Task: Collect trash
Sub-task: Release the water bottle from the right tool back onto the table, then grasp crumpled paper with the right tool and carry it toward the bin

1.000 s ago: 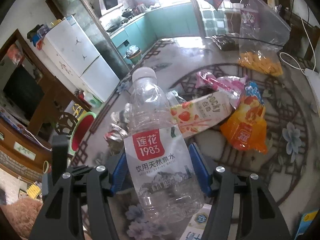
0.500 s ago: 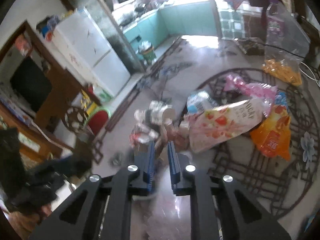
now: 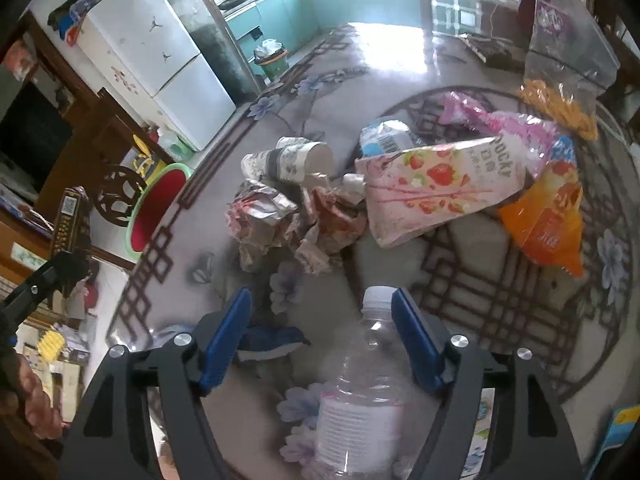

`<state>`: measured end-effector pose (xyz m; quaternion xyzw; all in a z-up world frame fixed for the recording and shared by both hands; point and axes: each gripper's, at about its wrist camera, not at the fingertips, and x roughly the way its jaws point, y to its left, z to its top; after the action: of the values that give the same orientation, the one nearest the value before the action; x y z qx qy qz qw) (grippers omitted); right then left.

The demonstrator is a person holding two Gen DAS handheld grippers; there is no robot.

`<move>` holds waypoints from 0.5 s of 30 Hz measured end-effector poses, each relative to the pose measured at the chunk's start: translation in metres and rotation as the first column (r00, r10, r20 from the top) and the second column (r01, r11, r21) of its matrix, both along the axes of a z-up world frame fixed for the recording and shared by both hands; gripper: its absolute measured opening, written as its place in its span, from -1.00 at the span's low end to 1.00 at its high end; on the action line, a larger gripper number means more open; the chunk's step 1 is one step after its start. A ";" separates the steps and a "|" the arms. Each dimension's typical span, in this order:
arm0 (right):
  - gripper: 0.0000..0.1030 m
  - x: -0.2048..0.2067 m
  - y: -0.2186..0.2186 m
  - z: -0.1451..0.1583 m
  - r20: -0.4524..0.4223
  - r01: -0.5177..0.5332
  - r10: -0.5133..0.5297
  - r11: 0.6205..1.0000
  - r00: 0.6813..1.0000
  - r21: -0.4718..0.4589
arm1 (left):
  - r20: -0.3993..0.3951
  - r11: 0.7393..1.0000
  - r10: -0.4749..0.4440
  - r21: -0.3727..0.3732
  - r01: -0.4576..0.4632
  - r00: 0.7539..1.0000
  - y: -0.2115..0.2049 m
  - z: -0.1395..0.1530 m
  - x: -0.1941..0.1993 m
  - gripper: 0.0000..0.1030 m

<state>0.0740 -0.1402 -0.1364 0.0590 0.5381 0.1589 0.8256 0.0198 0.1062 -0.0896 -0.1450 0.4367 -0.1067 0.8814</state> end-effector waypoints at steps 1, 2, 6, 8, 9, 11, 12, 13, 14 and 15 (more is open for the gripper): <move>0.37 0.000 0.004 0.001 0.000 -0.008 0.008 1.000 1.000 0.003 | -0.005 1.000 0.007 0.002 -0.007 1.000 0.003 -0.001 0.000 -0.26; 0.37 0.003 0.011 0.002 0.006 -0.025 0.025 1.000 1.000 0.008 | -0.009 1.000 0.010 0.001 -0.010 1.000 0.004 -0.002 0.001 -0.26; 0.37 0.024 0.045 0.001 0.054 -0.081 0.081 0.997 0.995 -0.007 | -0.034 1.000 0.024 -0.017 -0.025 0.999 0.007 -0.007 0.005 -0.26; 0.36 0.040 0.065 -0.004 0.072 -0.115 0.119 0.992 0.990 -0.046 | -0.035 1.000 0.022 -0.016 -0.023 0.999 0.006 -0.007 0.005 -0.25; 0.34 0.046 0.072 -0.007 0.073 -0.129 0.134 0.989 0.988 -0.068 | -0.035 1.000 0.019 -0.014 -0.020 0.999 0.005 -0.007 0.005 -0.25; 0.31 0.061 0.088 -0.020 0.049 -0.166 0.172 0.980 0.984 -0.110 | -0.029 1.000 0.013 -0.009 -0.014 0.999 0.003 -0.005 0.003 -0.24; 0.31 0.067 0.093 -0.026 0.031 -0.181 0.186 0.976 0.982 -0.119 | -0.027 1.000 0.013 -0.007 -0.013 1.000 0.003 -0.005 0.003 -0.24; 0.30 0.072 0.097 -0.032 0.014 -0.192 0.195 0.973 0.981 -0.130 | -0.023 1.000 0.015 -0.004 -0.015 1.000 0.002 -0.004 0.002 -0.24; 0.23 0.077 0.102 -0.041 -0.008 -0.204 0.205 0.967 0.979 -0.151 | -0.019 1.000 0.019 -0.003 -0.019 1.000 0.003 -0.003 0.001 -0.24; -0.19 0.080 0.105 -0.047 -0.027 -0.215 0.213 0.962 0.977 -0.169 | -0.018 1.000 0.022 -0.003 -0.022 1.000 0.003 -0.003 0.001 -0.24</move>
<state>0.1536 -0.0349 -0.1832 -0.0701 0.5567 0.2001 0.8032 0.0203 0.1096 -0.0922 -0.1519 0.4431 -0.0965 0.8782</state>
